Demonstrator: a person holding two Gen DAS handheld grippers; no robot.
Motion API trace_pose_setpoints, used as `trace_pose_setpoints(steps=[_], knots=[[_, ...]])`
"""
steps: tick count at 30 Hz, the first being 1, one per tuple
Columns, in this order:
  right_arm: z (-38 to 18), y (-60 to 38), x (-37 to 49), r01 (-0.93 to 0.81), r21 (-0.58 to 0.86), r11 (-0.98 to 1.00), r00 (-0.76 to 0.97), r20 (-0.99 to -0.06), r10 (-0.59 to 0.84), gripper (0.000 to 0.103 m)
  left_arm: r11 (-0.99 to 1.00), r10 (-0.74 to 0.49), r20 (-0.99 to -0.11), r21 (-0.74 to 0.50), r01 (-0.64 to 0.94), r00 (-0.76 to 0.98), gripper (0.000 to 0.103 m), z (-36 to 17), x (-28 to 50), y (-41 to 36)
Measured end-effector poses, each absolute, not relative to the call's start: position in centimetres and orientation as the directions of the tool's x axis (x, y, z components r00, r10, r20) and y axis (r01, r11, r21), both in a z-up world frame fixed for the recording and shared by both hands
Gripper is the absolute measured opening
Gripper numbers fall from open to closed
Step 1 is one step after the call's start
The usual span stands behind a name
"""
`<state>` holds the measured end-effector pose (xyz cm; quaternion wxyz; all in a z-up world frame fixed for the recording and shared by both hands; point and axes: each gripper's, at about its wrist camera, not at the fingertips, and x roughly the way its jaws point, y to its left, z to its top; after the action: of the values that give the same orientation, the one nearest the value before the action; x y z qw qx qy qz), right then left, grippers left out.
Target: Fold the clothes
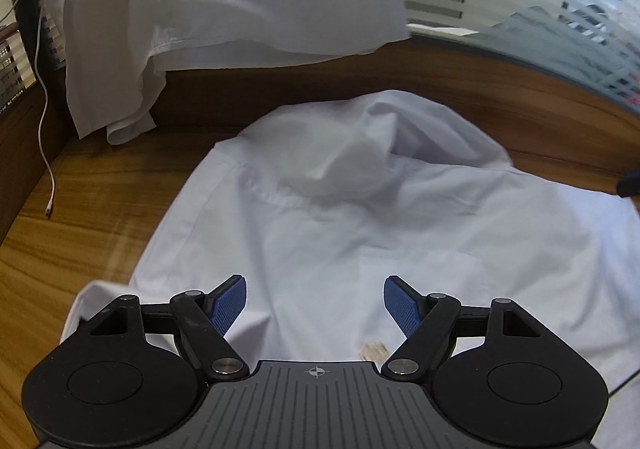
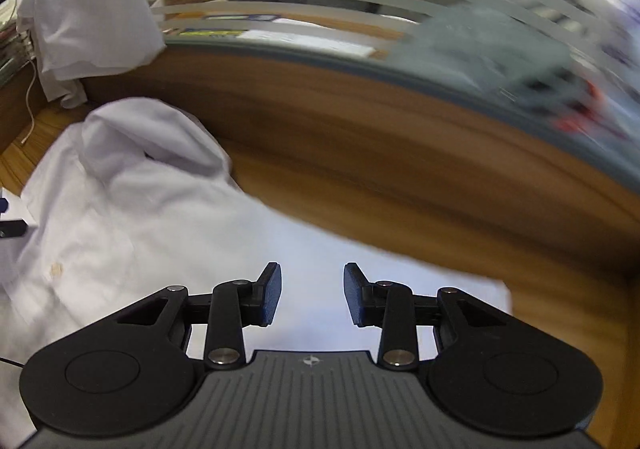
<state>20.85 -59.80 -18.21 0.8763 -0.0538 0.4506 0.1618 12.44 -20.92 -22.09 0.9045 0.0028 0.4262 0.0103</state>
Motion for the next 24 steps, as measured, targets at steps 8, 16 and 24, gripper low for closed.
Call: trace_pose_setpoints(steps=[8, 16, 24], knots=[[-20.5, -52.5, 28.4, -0.469, 0.034, 0.883, 0.478, -0.831, 0.286, 0.039, 1.000, -0.020, -0.812, -0.027, -0.004, 0.583, 0.078, -24.5, 18.1, -18.3], [-23.1, -49.1, 32.4, -0.523, 0.032, 0.852, 0.424, -0.857, 0.293, 0.039, 0.985, 0.135, -0.847, 0.058, -0.162, 0.514, 0.077, -27.4, 21.4, -15.1], [-24.6, -47.2, 33.7, -0.565, 0.020, 0.825, 0.388, -0.876, 0.288, 0.002, 0.996, -0.028, -0.829, -0.073, -0.058, 0.559, 0.077, -26.7, 20.0, -16.1]])
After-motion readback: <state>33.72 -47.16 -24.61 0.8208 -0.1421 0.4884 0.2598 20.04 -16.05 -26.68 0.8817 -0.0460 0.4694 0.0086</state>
